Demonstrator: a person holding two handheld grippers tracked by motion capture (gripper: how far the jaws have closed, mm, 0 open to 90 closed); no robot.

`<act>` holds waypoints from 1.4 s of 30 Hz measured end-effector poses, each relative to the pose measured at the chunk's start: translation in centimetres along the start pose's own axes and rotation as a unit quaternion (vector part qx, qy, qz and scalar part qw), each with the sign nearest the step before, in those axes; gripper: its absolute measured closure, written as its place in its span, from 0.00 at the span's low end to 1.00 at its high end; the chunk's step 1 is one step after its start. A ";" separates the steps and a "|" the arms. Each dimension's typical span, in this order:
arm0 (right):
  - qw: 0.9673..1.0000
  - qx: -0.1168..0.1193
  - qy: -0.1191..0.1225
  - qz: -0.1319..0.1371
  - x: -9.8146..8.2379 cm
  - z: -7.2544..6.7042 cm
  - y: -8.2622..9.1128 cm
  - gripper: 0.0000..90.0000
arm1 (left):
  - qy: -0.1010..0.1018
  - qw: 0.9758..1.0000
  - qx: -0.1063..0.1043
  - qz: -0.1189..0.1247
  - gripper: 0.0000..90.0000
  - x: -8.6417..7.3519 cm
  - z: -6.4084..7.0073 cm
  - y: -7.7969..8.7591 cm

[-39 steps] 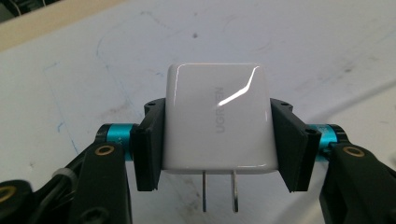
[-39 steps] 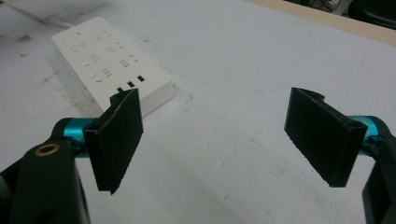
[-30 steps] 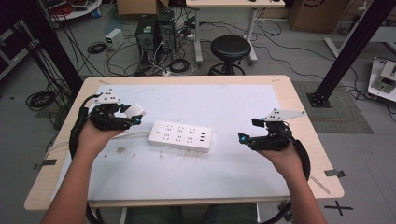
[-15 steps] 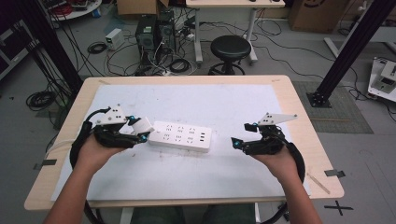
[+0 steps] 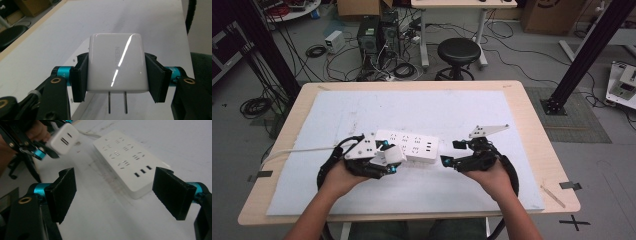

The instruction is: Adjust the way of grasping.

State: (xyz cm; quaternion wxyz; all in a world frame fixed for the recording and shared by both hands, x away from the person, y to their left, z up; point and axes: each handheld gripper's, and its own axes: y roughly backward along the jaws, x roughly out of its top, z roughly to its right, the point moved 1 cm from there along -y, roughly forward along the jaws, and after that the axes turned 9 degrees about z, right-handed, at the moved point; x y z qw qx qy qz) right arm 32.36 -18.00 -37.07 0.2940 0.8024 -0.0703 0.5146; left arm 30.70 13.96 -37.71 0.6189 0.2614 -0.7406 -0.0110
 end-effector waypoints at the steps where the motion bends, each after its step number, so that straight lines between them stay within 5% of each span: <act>1: 1.000 0.016 -0.008 0.000 -0.1 -0.3 -0.4 0.22 | -0.008 1.000 0.000 0.001 0.47 0.0 0.4 -0.4; 12: 0.995 0.073 -0.063 0.007 -1.7 -1.9 -2.3 0.22 | -0.076 0.997 0.014 0.018 0.47 -0.1 3.9 -2.7; 16: 0.992 0.092 -0.082 0.007 -2.6 -2.4 -3.1 0.22 | -0.113 0.993 0.021 0.024 0.47 0.0 5.0 -3.1; 24: 0.987 0.116 -0.107 0.019 -3.3 -3.0 -3.9 0.22 | -0.186 0.981 0.036 0.032 0.47 0.3 6.3 -3.4; 33: 0.980 0.154 -0.123 0.035 -3.9 -3.3 -4.7 0.42 | -0.197 0.979 0.038 0.041 0.47 0.6 6.8 -3.6; 42: 0.973 0.169 -0.149 0.050 -4.4 -3.1 -5.3 0.58 | -0.191 0.980 0.040 0.040 0.47 0.3 6.7 -3.6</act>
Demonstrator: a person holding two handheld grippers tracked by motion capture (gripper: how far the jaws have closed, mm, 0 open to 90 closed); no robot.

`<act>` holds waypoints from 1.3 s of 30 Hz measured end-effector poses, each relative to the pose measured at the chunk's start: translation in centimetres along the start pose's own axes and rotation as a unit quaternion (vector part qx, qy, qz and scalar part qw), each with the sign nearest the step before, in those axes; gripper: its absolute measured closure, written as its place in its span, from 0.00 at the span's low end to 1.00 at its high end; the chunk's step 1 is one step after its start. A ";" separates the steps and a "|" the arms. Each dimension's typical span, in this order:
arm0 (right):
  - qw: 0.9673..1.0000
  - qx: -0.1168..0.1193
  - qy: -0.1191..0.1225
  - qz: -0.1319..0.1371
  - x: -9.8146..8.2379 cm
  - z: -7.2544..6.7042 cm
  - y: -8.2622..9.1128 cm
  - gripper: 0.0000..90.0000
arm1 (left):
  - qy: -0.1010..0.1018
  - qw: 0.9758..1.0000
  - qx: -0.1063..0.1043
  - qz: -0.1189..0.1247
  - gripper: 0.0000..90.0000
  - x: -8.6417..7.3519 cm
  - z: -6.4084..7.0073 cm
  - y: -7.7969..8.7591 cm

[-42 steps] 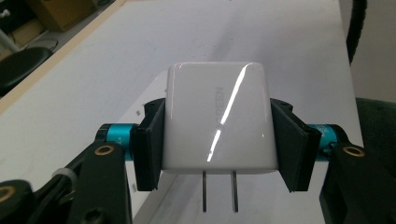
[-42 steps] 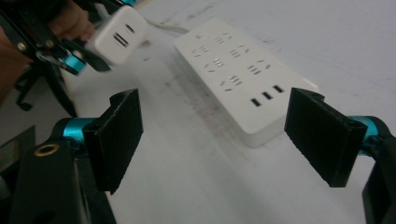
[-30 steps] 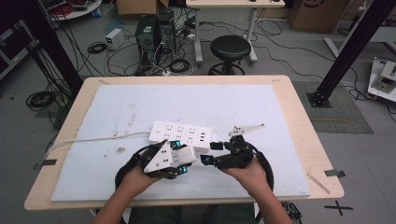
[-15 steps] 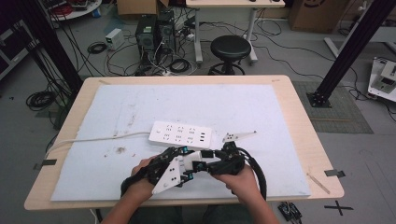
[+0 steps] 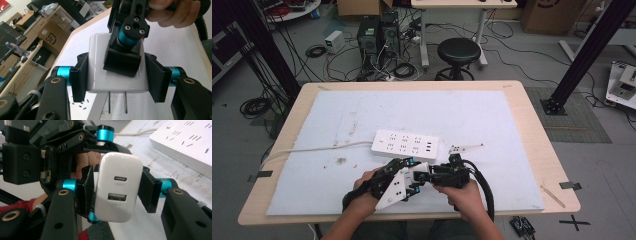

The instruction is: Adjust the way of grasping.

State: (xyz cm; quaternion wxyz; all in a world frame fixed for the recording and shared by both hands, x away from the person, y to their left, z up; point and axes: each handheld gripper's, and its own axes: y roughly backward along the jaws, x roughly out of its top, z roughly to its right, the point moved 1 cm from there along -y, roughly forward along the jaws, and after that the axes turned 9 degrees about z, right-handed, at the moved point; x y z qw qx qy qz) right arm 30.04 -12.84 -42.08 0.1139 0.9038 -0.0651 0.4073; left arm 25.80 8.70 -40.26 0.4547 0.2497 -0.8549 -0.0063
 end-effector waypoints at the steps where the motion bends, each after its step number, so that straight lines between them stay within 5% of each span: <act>1: 1.000 0.001 0.001 0.001 0.0 0.1 0.0 0.60 | 0.000 1.000 0.000 -0.001 0.47 0.0 0.0 0.0; 12: 0.999 0.007 -0.034 0.005 -0.1 0.5 -0.5 0.69 | -0.001 1.000 0.003 -0.004 0.47 -0.4 -0.1 -0.2; 16: 1.000 0.001 -0.031 -0.003 0.3 0.5 -0.5 0.70 | 0.024 1.000 0.006 -0.008 0.46 -0.5 -0.4 -0.3; 22: 0.999 -0.027 -0.005 0.026 1.9 0.3 1.5 0.70 | 0.072 0.997 0.020 -0.030 0.26 -0.7 -1.4 1.1; 27: 0.995 -0.067 0.054 0.040 4.0 -0.2 3.8 0.70 | 0.135 0.988 0.020 -0.068 0.23 -1.0 -3.9 3.6; 32: 0.990 -0.091 0.098 0.047 5.5 0.0 5.2 0.70 | 0.229 0.968 0.022 -0.097 0.20 -1.4 -6.7 5.9; 36: 0.987 -0.102 0.120 0.043 5.9 0.2 5.7 0.70 | 0.253 0.962 0.036 -0.099 0.19 -1.8 -7.4 7.3; 39: 0.983 -0.110 0.140 0.040 6.0 0.3 6.1 0.70 | 0.255 0.961 0.041 -0.095 0.19 -1.9 -7.7 7.7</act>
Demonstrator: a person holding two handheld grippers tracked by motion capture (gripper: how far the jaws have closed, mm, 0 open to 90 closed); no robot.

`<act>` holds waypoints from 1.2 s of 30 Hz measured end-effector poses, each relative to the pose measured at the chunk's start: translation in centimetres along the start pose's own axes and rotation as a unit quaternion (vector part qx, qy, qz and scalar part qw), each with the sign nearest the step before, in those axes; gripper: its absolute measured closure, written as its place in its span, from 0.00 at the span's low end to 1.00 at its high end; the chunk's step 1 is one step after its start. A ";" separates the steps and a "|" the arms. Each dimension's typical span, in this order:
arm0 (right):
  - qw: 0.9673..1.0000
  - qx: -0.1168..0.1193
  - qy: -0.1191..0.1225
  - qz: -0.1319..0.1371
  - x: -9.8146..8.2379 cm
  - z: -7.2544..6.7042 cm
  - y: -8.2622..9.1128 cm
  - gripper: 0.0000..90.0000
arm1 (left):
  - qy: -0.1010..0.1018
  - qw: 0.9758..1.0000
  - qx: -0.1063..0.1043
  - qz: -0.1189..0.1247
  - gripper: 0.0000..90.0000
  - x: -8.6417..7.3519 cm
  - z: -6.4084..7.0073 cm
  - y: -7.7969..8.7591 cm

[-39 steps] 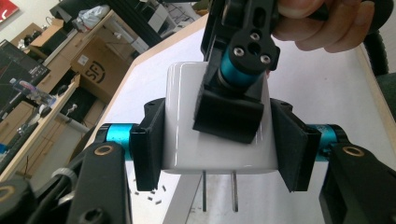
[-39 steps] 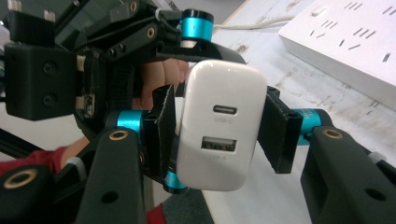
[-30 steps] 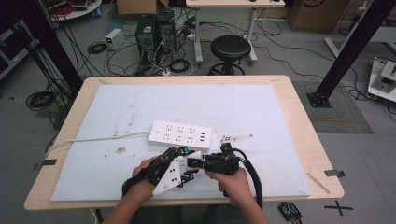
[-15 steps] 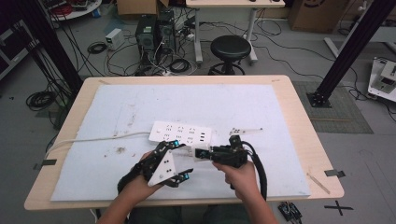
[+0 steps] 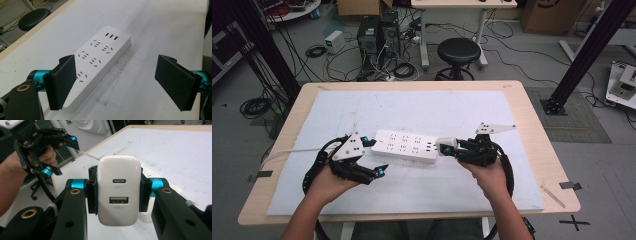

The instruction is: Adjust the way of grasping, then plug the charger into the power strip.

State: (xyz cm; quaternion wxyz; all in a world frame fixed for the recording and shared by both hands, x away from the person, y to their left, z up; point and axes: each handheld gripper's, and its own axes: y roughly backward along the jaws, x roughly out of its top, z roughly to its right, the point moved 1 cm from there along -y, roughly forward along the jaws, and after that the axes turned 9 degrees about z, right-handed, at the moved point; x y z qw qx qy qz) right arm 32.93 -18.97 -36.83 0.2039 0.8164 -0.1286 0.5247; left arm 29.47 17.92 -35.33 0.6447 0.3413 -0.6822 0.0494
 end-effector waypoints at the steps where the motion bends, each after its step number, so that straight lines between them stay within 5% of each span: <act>1: 1.000 -0.002 0.007 -0.001 0.0 0.0 0.1 0.70 | -0.003 1.000 0.001 -0.003 0.19 0.1 -0.1 0.1; 12: 0.996 0.007 0.088 -0.028 2.0 -0.2 -0.9 0.70 | 0.006 0.999 0.008 -0.048 0.19 0.4 -1.6 0.6; 20: 0.985 0.008 0.145 -0.097 4.7 -0.2 -3.4 0.70 | 0.012 0.997 0.010 -0.077 0.19 -0.5 -3.0 1.4; 28: 0.964 0.009 0.199 -0.177 6.4 -0.1 -6.5 0.70 | 0.007 0.997 0.017 -0.080 0.19 -1.2 -3.5 1.7; 31: 0.953 0.015 0.207 -0.220 6.7 0.3 -7.8 0.70 | 0.006 0.996 0.017 -0.082 0.19 -1.4 -3.6 1.7; 35: 0.933 0.019 0.227 -0.278 6.9 0.7 -9.7 0.70 | 0.006 0.996 0.017 -0.085 0.19 -1.7 -3.7 1.6; 36: 0.933 0.019 0.227 -0.278 6.9 0.7 -9.7 0.70 | 0.006 0.996 0.017 -0.085 0.19 -1.7 -3.7 1.6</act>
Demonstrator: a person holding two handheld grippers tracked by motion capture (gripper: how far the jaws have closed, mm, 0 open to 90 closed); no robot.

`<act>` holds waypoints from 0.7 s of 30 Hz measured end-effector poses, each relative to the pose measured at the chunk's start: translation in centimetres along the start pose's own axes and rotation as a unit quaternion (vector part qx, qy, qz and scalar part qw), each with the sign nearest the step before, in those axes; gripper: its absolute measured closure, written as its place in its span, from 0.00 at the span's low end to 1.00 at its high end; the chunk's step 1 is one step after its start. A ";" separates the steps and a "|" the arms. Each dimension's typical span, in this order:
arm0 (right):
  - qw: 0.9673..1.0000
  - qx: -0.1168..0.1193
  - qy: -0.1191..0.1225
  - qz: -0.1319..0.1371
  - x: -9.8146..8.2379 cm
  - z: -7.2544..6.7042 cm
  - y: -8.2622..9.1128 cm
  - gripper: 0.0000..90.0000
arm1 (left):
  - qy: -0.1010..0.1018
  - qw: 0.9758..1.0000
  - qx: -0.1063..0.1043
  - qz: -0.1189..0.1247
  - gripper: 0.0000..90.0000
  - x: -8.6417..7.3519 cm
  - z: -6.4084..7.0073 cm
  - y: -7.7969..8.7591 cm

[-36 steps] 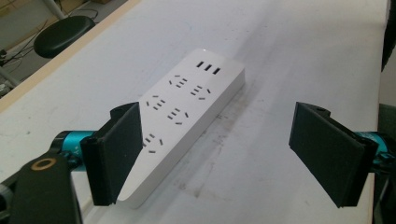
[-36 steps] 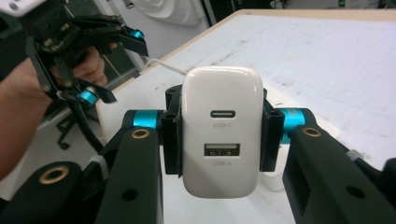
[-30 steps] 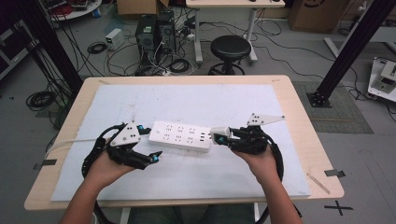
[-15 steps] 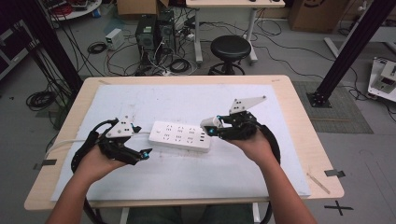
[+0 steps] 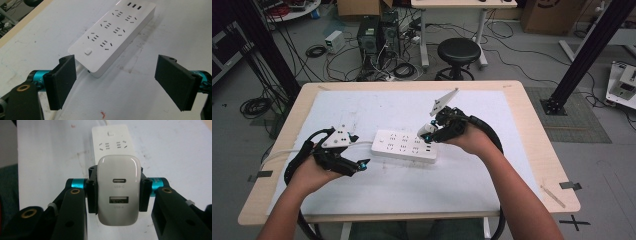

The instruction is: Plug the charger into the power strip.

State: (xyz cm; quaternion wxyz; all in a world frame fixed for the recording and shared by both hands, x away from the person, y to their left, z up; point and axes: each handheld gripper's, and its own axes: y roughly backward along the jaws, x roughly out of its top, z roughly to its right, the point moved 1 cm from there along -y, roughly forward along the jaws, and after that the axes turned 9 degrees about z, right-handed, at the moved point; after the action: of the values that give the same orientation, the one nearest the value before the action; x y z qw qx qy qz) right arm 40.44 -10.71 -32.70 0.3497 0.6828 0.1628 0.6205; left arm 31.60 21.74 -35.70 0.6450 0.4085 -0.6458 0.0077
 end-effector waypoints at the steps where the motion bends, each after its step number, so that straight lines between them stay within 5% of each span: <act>1: 1.000 0.004 0.009 -0.013 0.3 0.2 -0.4 0.70 | -0.001 1.000 -0.003 -0.003 0.19 -0.1 0.0 -0.1; 4: 0.998 0.022 0.026 -0.053 1.3 0.6 -1.7 0.70 | -0.003 1.000 -0.003 -0.006 0.19 -0.3 0.1 -0.2; 11: 0.987 0.051 0.064 -0.138 3.1 1.7 -4.8 0.70 | -0.002 1.000 -0.001 -0.009 0.19 -0.5 0.0 -0.3; 21: 0.978 0.057 0.064 -0.191 3.3 3.5 -7.4 0.70 | -0.001 1.000 0.000 -0.012 0.19 -0.9 -0.4 -0.5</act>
State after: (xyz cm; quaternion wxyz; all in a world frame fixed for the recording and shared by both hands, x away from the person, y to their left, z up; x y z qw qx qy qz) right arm 45.94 -4.30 -35.24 0.4108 0.6171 0.3473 0.5742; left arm 32.00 22.07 -36.62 0.6443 0.4161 -0.6417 -0.0011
